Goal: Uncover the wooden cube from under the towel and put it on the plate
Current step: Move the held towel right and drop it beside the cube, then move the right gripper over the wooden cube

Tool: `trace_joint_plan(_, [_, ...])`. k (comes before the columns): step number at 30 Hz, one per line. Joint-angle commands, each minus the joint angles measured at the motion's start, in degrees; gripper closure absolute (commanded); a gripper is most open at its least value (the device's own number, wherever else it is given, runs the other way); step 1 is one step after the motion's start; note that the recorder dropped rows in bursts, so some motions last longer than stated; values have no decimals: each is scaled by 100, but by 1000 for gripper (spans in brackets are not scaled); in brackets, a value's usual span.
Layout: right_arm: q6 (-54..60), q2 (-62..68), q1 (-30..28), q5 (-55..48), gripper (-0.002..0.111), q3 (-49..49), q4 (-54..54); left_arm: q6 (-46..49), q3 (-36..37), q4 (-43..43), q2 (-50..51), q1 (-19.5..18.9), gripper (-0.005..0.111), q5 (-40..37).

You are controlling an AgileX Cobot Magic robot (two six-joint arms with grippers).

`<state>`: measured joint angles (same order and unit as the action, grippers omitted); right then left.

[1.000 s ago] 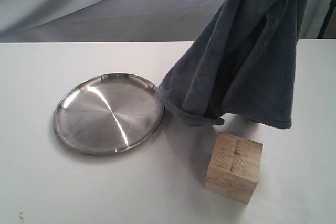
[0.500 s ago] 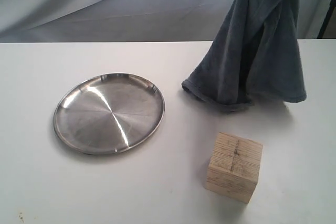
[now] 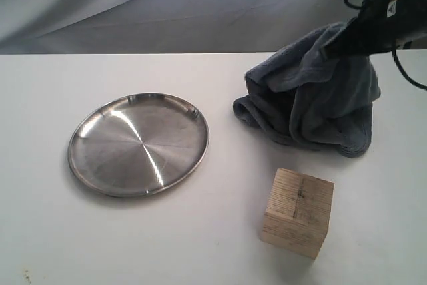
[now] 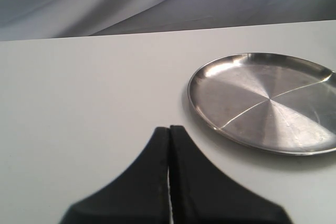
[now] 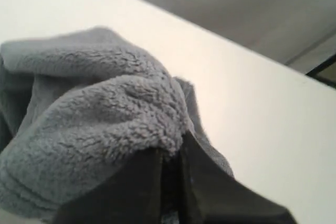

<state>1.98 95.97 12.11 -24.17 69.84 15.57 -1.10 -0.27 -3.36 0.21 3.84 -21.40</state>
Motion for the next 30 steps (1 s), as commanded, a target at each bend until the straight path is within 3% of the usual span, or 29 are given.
trace_joint_plan(1, [1844, 323, -3, -520, 108, 20, -1784, -28, 27, 14, -21, 12, 107, 68])
trace_joint_plan(4, [3159, 577, -3, -905, 108, 20, -2903, -28, 27, 14, -21, 12, 107, 68])
trace_joint_plan(6, [3457, 765, -3, -1116, 108, 20, -3248, -28, 27, 14, -21, 12, 107, 68])
trace_joint_plan(21, [3707, 1516, -3, -1567, 108, 20, -2992, -28, 27, 14, -21, 12, 107, 68])
trace_joint_plan(24, [3670, 1525, -3, -1555, 102, 20, -2822, -28, 27, 14, -21, 12, 107, 68])
trace_joint_plan(25, [3661, 1525, -3, -1555, 97, 20, -2824, -28, 27, 14, -21, 12, 107, 68])
trace_joint_plan(26, [3658, 1525, -3, -1545, 84, 20, -2824, -28, 27, 14, -21, 12, 107, 68])
trace_joint_plan(27, [3658, 1525, -3, -1579, 59, 20, -2824, -28, 27, 14, -21, 12, 107, 68])
trace_joint_plan(28, [3658, 1525, -3, -1610, 47, 20, -2857, -28, 27, 14, -21, 12, 107, 68])
trace_joint_plan(29, [3547, 1525, -3, -1708, 21, 20, -3001, -28, 27, 14, -21, 12, 107, 68])
trace_joint_plan(30, [3558, 1525, -3, -1811, 9, 20, -3107, -28, 27, 14, -21, 12, 107, 68])
